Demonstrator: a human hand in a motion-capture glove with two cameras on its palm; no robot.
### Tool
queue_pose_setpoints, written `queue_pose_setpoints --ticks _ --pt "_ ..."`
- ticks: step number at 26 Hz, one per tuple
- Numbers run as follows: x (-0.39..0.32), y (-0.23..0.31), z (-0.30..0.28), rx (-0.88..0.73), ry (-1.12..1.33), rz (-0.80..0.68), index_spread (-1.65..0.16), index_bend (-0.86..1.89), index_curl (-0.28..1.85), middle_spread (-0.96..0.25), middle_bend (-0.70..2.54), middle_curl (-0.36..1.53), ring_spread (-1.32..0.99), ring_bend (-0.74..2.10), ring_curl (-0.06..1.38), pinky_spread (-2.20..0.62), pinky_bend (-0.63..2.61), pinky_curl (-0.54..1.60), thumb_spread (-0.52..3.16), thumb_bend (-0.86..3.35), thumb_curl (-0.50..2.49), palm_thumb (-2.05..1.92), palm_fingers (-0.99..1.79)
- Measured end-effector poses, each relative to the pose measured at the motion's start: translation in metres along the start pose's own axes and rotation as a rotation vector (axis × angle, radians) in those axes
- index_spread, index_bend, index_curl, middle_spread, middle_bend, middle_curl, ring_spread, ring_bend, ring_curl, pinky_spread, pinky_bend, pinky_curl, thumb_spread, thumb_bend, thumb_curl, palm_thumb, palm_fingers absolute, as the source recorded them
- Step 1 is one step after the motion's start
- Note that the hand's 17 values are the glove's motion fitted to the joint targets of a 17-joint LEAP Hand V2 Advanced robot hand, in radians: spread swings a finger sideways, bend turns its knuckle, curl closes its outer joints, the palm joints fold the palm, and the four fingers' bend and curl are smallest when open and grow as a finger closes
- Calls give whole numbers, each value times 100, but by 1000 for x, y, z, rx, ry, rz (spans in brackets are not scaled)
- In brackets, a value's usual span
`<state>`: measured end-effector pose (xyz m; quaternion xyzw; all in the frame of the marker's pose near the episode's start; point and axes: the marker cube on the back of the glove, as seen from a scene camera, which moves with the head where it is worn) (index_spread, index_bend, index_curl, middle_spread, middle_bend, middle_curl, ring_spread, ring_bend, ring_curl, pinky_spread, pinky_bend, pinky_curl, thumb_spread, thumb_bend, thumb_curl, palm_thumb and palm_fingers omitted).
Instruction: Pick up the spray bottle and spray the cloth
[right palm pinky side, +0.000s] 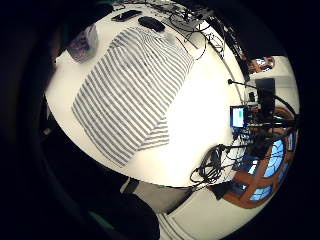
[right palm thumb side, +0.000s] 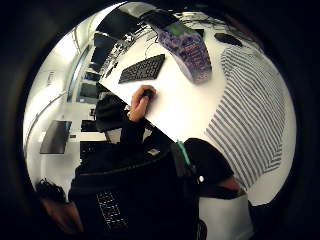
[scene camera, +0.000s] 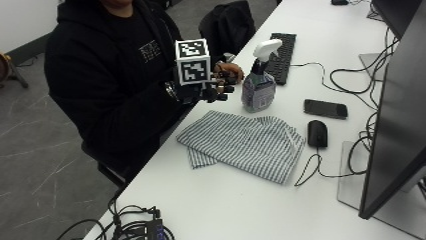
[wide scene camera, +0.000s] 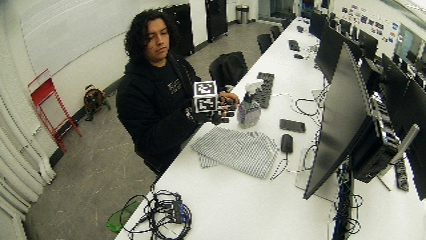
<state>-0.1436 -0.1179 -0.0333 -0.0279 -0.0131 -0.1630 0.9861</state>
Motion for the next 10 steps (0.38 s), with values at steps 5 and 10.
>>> queue_pose_setpoints --ticks 5,10 --pt "-5 15 6 -15 19 -25 -43 12 23 -19 20 36 -17 46 34 20 36 35 104 -3 43 57 20" --pt "-8 21 11 -21 13 -30 -43 13 23 -18 19 36 -17 46 34 21 36 35 105 -3 41 56 20"
